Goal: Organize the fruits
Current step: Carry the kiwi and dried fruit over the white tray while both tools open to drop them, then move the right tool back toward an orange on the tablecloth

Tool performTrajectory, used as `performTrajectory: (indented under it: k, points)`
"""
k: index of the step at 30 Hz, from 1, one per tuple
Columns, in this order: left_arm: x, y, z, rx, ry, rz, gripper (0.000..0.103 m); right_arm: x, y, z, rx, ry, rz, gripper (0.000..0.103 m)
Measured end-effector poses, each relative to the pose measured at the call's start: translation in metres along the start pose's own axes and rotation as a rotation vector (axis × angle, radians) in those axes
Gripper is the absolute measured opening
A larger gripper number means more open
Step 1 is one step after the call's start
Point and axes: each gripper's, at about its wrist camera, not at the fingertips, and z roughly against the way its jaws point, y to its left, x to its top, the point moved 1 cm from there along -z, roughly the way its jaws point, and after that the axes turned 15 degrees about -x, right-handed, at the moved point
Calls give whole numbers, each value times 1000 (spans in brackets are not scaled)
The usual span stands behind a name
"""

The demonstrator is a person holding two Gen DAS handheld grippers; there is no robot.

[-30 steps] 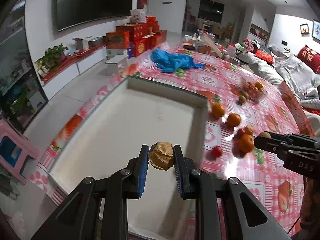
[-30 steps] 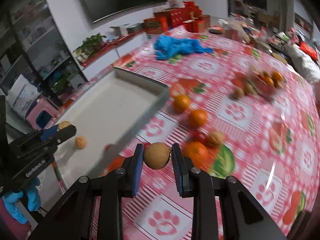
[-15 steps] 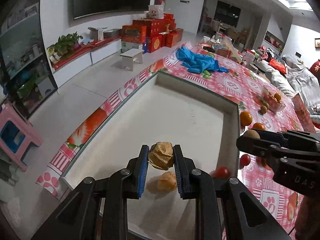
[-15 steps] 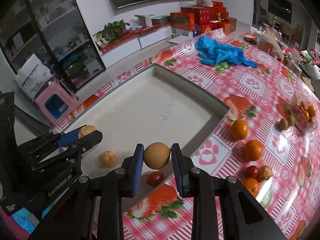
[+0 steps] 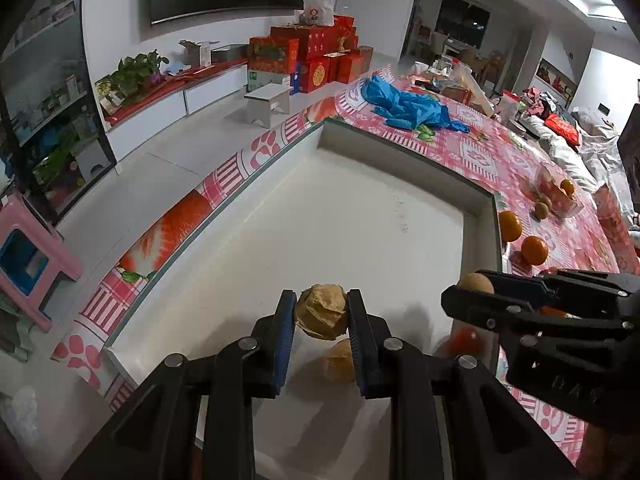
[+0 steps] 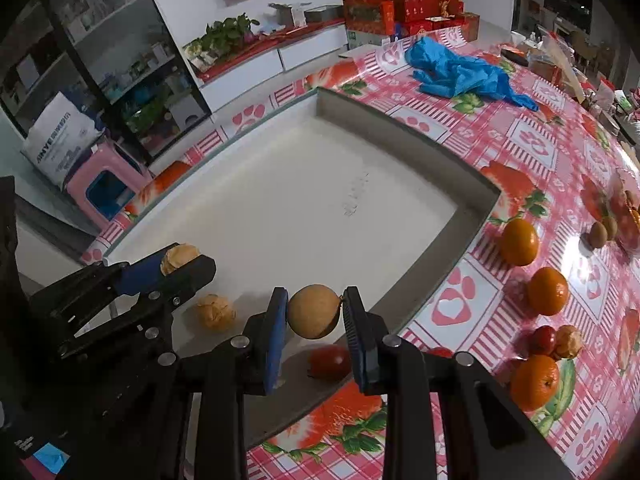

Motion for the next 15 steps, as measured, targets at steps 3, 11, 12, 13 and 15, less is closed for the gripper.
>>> performTrajectory:
  k: [3,11,12,13,15]
  points:
    - [-1,0,-3,6,8,1,26,0,0,-4,4,17,0,48]
    - [-1,13,3,52,-12,66,77,2,-16,1,24,10,-65,81]
    - [0,14,5,34,-14,78,77,3,-19,4,20,4,-74,84]
    - [1,14,6,28,-12,80,77,4,-20,7,10,-2,-76,84]
    - [4,8,9,33,-15,58,77,5,-23,12,11,-9,-72,85]
